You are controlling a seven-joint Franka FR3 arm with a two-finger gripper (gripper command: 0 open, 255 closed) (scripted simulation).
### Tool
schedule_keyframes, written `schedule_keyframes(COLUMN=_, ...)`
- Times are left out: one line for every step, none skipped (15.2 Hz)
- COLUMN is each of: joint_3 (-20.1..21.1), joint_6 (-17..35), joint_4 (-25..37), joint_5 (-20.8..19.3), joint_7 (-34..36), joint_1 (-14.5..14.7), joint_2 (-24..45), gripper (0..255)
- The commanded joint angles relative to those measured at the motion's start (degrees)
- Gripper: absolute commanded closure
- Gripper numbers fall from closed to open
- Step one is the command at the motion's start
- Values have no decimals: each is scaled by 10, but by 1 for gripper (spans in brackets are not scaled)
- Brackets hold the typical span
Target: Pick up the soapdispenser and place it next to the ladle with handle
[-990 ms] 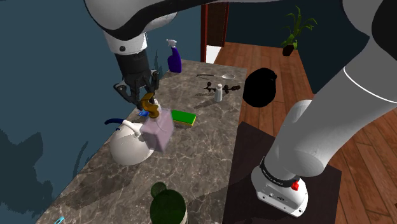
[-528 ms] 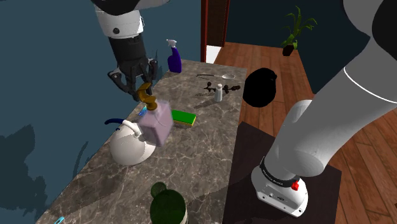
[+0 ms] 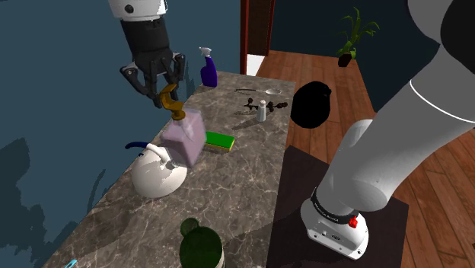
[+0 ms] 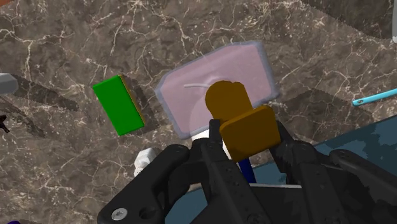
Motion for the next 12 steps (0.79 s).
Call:
schedule_keyframes(joint_3=0, joint_6=-17, joint_4=20, joint_5=-1, joint_7=2, joint_1=0, joint_2=3, gripper=255)
schedule_keyframes(joint_3=-1, joint_6=-25, joint_4=29, joint_5=-1, joint_7=3, joint_1=-1, joint_2=5, gripper=255)
schedule_keyframes(joint_3=-1, joint_6=-32, joint_4=39, joint_5=-2, joint_7=4, joint_1=-1, joint_2=6, gripper=255)
schedule_keyframes(joint_3=-1, joint_6=-40, joint_4=49, joint_5=-2, joint_7=5, joint_1=-1, joint_2=8, gripper=255)
schedule_keyframes(joint_3=-1, joint_6=-48, joint_4=59, joint_5=-3, joint_7=6, joint_1=-1, joint_2=10, gripper=255)
schedule_keyframes(joint_3=-1, joint_6=-56, joint_4=69, joint_5=-3, joint_7=7, joint_1=-1, joint_2=13, gripper=255)
schedule_keyframes(joint_3=-1, joint_6=-64, joint_4=79, joint_5=-4, joint_7=8, joint_1=-1, joint_2=15, gripper=255)
schedule_keyframes(joint_3=-1, joint_6=-72, joint_4=90, joint_5=-4, joint_7=9, joint_1=-1, joint_2=18, gripper=255)
schedule_keyframes(joint_3=-1, joint_6=-80, joint_4=101, joint_5=-5, joint_7=11, joint_1=-1, joint_2=20, gripper=255)
schedule_keyframes(joint_3=-1, joint_6=-88, joint_4=111, joint_5=-5, joint_7=12, joint_1=-1, joint_2=23, gripper=255)
schedule_keyframes(joint_3=0, joint_6=-96, joint_4=123, joint_5=-6, joint_7=13, joint_1=-1, joint_2=26, gripper=255)
schedule_keyframes(joint_3=0, joint_6=-105, joint_4=134, joint_5=-6, joint_7=15, joint_1=-1, joint_2=29, gripper=255)
